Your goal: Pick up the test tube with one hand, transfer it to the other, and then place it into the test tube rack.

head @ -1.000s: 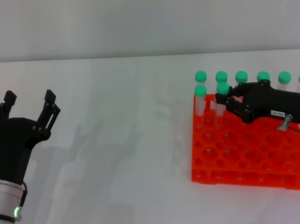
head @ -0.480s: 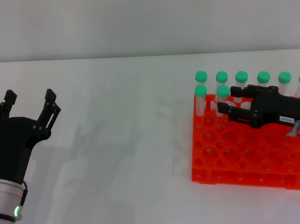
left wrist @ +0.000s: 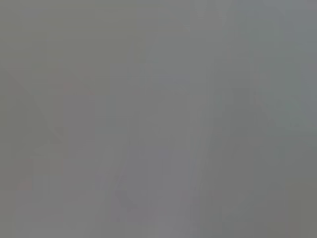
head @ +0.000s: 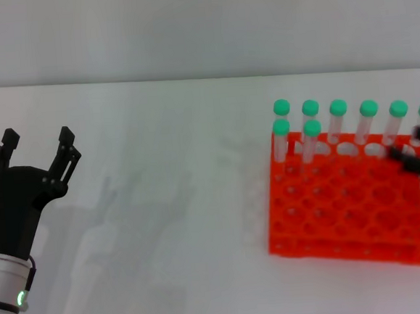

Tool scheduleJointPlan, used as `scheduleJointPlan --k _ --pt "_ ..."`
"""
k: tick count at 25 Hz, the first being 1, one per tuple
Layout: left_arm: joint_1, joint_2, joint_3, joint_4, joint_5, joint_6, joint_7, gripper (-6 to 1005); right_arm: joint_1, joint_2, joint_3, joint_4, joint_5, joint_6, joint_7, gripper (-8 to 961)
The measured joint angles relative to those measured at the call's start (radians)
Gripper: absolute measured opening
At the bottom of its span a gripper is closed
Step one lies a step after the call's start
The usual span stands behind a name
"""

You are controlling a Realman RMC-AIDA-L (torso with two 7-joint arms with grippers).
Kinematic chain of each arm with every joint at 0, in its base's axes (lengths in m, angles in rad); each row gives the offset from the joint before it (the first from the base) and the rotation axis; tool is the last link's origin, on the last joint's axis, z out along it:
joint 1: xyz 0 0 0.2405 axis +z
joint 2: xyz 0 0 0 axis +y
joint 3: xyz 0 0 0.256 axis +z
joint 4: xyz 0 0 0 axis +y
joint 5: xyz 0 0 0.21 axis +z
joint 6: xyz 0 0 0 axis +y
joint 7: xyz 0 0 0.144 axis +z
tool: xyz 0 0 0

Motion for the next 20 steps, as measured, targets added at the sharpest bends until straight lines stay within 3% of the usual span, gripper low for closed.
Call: scheduleJointPlan --k 3,5,8,14,20 --pt "-0.002 0.0 -0.003 0.0 -0.002 0.0 0.0 880 -0.044 0.002 0.186 0.028 0.006 -0.003 -0.075 785" --pt "-0.004 0.0 -0.004 -0.001 -0.006 0.0 0.0 880 -0.056 0.005 0.352 0.102 0.039 -0.001 -0.22 801" --pt "-0.006 0.0 -0.004 -0.001 -0.011 0.0 0.0 880 -0.063 0.005 0.519 0.224 0.101 0.019 -0.432 806" --pt "-0.008 0.003 -0.005 -0.004 -0.013 0.009 -0.005 880 -0.085 -0.002 0.493 0.203 0.093 0.051 -0.406 810" --pt "-0.012 0.003 -0.007 -0.012 -0.057 0.012 -0.004 880 -0.093 0.001 0.541 0.255 0.202 0.071 -0.536 810"
